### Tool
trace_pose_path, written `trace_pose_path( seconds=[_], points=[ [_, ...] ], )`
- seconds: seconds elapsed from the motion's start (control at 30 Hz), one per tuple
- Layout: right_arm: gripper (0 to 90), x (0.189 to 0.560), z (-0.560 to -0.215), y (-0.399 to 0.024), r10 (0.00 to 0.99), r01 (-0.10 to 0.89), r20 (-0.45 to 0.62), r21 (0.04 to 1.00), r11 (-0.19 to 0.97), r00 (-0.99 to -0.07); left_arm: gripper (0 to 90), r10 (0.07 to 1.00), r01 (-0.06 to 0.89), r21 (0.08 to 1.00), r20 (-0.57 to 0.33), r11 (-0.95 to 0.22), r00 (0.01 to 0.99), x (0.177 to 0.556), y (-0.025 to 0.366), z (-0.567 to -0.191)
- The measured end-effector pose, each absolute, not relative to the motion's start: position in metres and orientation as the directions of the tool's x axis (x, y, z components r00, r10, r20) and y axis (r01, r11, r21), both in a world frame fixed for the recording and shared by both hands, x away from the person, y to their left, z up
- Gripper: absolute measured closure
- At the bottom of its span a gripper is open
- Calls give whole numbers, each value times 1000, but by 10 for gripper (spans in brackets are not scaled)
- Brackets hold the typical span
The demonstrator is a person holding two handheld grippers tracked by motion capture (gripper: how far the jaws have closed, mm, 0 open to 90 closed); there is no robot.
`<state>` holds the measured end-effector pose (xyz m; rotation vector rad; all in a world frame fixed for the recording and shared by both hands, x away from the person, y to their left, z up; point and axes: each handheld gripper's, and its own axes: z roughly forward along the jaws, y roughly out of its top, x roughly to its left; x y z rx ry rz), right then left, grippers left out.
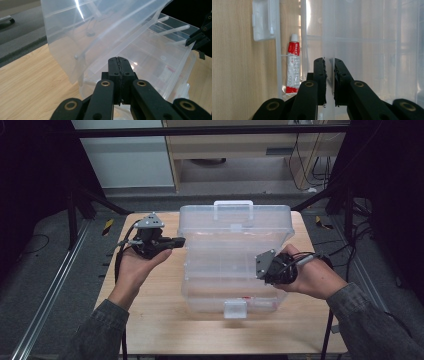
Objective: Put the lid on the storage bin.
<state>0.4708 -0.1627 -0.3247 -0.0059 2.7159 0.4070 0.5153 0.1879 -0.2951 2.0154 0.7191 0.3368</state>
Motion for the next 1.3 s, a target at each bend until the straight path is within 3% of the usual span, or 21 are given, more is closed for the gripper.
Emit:
trace_pose_path(
  seconds=[0.43,0.77,0.83,0.93,1.3],
  points=[
    [820,465,-331,-166,59,-57,-375,292,955,-925,896,591,343,860,-62,-377,804,509,190,-304],
    [765,460,-335,-166,71,-52,-375,310,949,-924,896,586,348,858,-69,-378,808,502,191,-308],
    [733,459,-335,-167,82,-47,-377,321,946,-923,896,582,340,859,-62,-383,811,502,192,-309],
    [611,453,-336,-169,119,-33,-393,359,933,-912,896,590,362,850,-77,-382,804,499,193,-311],
    [406,436,-337,-183,241,39,-421,434,900,-874,896,576,373,848,-101,-377,811,489,193,-324]
  ],
)
